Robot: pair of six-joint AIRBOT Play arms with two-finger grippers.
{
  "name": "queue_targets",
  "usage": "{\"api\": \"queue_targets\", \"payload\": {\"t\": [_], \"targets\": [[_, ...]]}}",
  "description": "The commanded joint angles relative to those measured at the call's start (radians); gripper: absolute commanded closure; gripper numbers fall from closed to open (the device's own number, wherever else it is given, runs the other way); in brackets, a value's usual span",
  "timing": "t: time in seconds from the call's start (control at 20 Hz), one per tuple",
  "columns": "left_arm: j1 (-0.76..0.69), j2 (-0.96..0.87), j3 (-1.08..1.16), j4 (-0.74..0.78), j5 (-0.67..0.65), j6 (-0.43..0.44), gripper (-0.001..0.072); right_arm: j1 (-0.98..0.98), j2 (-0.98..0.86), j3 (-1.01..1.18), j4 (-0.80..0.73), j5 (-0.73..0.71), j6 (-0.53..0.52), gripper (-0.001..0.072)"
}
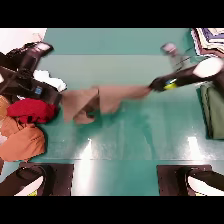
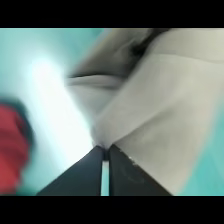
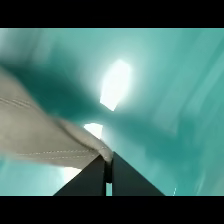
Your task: Fold the shirts.
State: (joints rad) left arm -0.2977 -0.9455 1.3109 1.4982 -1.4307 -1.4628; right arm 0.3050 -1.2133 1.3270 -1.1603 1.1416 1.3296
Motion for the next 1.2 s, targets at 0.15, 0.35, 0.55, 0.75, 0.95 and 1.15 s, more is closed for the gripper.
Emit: {"api": "queue_targets", "payload": {"t": [0.15, 0.35, 0.55, 0.75, 0.95, 1.15], "targets": [[0.002, 0.066, 0.188, 0.171, 0.038, -0.031, 0.0681, -0.322, 0.233, 0.248, -0.07, 0.056, 0.008, 0.0696], [0.002, 0.066, 0.288, 0.172, 0.137, -0.03, 0.0681, -0.395, 0.306, 0.264, -0.07, 0.06, 0.007, 0.0696], [0.002, 0.055, 0.291, 0.2, 0.199, -0.031, 0.0681, -0.4, 0.317, 0.21, -0.061, 0.067, 0.008, 0.0696], [0.001, 0.038, 0.238, 0.168, 0.161, -0.031, 0.0681, -0.34, 0.317, 0.089, -0.062, 0.067, 0.008, 0.0696], [0.001, 0.038, 0.025, 0.023, 0.187, -0.03, 0.0681, -0.172, 0.317, -0.078, -0.098, 0.067, 0.008, 0.0696], [0.001, 0.038, -0.31, -0.047, 0.253, -0.03, 0.068, -0.058, 0.317, -0.278, -0.124, 0.069, 0.017, 0.0696]]}}
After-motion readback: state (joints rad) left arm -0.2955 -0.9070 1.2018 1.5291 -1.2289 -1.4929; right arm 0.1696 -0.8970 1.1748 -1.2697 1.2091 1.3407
